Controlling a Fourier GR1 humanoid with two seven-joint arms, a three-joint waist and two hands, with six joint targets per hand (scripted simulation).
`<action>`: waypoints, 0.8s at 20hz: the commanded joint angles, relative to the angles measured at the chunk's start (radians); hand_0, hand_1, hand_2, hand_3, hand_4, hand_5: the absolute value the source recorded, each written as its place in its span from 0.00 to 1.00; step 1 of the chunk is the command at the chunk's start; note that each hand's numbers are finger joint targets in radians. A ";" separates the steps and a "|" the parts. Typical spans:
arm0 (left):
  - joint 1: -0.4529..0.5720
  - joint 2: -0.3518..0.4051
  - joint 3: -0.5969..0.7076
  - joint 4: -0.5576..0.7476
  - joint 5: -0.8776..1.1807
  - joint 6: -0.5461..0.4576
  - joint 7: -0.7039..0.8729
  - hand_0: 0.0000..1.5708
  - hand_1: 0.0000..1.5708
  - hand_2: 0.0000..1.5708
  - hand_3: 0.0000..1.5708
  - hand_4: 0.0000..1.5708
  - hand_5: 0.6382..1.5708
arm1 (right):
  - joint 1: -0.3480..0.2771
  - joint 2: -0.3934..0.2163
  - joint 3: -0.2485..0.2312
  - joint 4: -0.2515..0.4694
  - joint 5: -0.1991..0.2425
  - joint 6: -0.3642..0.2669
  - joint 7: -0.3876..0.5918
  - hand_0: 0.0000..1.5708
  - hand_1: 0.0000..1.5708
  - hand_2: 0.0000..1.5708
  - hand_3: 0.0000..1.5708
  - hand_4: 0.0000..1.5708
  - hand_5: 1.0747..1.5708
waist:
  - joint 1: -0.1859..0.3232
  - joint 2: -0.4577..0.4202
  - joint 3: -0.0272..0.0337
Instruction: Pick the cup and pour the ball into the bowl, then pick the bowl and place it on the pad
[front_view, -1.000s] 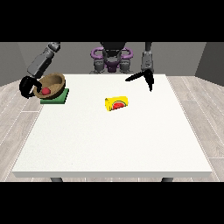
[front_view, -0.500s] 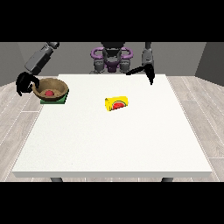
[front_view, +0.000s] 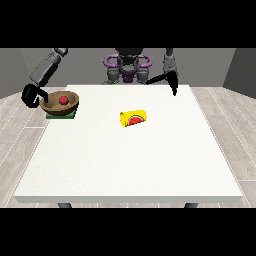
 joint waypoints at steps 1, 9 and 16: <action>0.025 -0.004 -0.023 -0.073 -0.008 -0.006 0.027 0.00 0.00 0.00 0.00 0.00 0.99 | -0.011 -0.067 -0.018 0.030 0.011 -0.115 0.021 1.00 1.00 0.95 0.73 0.00 0.97 | 0.031 0.022 0.0011; 0.023 0.003 -0.005 -0.096 -0.004 0.004 -0.003 0.00 0.00 0.00 0.00 0.00 0.99 | -0.073 -0.173 -0.005 0.003 0.036 -0.079 0.049 0.00 0.00 0.24 0.14 0.00 0.81 | -0.005 0.086 0.0004; 0.063 -0.030 -0.020 -0.072 0.002 0.011 -0.001 0.00 0.00 0.00 0.00 0.00 1.00 | -0.090 -0.217 -0.004 -0.003 0.029 -0.011 0.121 0.00 0.00 0.16 0.14 0.00 0.86 | -0.031 -0.001 -0.0008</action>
